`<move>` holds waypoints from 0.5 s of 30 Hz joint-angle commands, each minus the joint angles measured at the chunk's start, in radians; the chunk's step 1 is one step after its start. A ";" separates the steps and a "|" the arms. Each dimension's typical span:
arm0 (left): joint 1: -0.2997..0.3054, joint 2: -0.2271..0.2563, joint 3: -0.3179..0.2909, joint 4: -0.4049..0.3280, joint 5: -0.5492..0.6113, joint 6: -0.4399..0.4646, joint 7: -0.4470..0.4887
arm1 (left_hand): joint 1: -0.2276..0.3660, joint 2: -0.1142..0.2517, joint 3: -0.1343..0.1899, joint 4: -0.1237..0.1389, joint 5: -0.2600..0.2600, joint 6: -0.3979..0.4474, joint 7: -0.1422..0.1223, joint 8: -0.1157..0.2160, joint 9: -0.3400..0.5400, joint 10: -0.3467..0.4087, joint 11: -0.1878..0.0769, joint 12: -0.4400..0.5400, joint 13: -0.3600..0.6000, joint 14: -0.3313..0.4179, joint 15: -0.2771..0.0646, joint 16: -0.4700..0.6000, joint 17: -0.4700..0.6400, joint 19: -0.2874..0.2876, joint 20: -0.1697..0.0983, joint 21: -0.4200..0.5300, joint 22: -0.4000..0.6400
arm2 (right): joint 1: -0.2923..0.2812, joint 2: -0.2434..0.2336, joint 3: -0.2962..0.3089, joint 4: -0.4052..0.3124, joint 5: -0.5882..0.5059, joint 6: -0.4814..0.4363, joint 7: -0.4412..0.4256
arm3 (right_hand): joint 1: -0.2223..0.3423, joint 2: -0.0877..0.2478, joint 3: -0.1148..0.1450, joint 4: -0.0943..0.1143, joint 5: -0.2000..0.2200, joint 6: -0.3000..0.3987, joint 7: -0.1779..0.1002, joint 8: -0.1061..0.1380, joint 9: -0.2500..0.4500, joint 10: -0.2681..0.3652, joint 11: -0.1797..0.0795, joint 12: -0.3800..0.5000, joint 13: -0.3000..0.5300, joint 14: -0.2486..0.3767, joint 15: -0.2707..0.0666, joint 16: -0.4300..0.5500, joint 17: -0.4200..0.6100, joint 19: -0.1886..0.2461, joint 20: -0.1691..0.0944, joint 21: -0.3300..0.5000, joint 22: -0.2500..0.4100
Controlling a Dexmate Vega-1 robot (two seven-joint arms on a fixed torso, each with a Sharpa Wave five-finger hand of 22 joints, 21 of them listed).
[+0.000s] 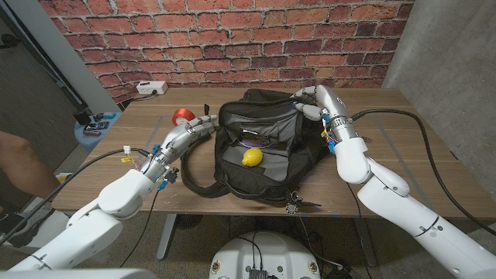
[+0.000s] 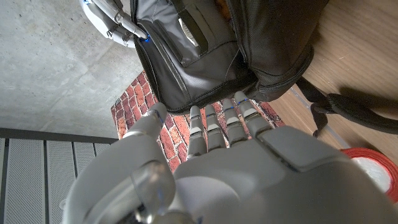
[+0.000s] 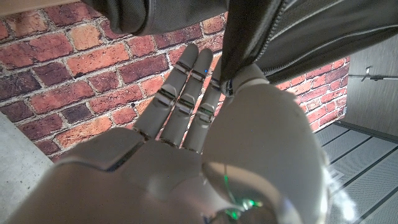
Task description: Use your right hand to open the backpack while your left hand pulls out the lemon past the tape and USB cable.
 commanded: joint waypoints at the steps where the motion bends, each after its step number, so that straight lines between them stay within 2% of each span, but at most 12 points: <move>1: 0.002 -0.004 -0.011 -0.012 0.054 -0.005 -0.007 | 0.011 -0.010 -0.008 -0.009 0.009 0.032 0.003 0.008 0.001 0.034 -0.005 0.010 0.004 0.042 -0.016 0.016 0.007 0.037 -0.007 0.018 0.006 | 0.037 0.010 -0.017 0.033 0.011 -0.013 -0.016 | 0.010 0.001 -0.006 0.004 0.005 0.003 0.007 -0.001 0.004 0.005 -0.001 0.005 0.006 0.012 -0.109 -0.006 0.005 -0.004 -0.051 0.007 0.003; 2: -0.004 -0.005 -0.009 -0.010 0.061 -0.006 -0.008 | 0.014 -0.010 -0.009 -0.012 0.010 0.037 0.004 0.007 0.001 0.044 -0.014 0.013 0.004 0.049 -0.017 0.018 0.008 0.042 -0.007 0.020 0.007 | 0.040 0.010 -0.019 0.034 0.010 -0.017 -0.016 | 0.010 0.001 -0.006 0.004 0.005 0.003 0.008 -0.001 0.004 0.006 0.000 0.005 0.006 0.012 -0.109 -0.006 0.005 -0.005 -0.051 0.007 0.003; 12: -0.082 0.000 0.036 0.002 0.070 0.007 -0.052 | 0.027 -0.017 -0.011 -0.027 0.012 0.055 0.010 0.005 0.001 0.061 -0.007 0.015 0.006 0.067 -0.026 0.021 0.007 0.054 -0.009 0.026 0.009 | 0.063 0.012 -0.016 0.059 0.034 -0.035 -0.018 | 0.014 0.002 -0.012 0.004 0.005 0.003 0.007 -0.003 0.004 0.005 0.001 0.005 0.008 0.013 -0.109 -0.008 0.007 -0.005 -0.052 0.009 0.003; 15: -0.112 0.004 0.056 0.002 0.075 0.012 -0.066 | 0.032 -0.021 -0.013 -0.033 0.013 0.057 0.010 0.004 0.001 0.063 -0.012 0.014 0.006 0.069 -0.025 0.020 0.006 0.054 -0.009 0.027 0.010 | 0.067 0.012 -0.015 0.067 0.043 -0.034 -0.022 | 0.015 0.003 -0.013 0.004 0.005 0.003 0.006 -0.004 0.004 0.005 0.002 0.004 0.007 0.013 -0.109 -0.009 0.007 -0.005 -0.051 0.009 0.003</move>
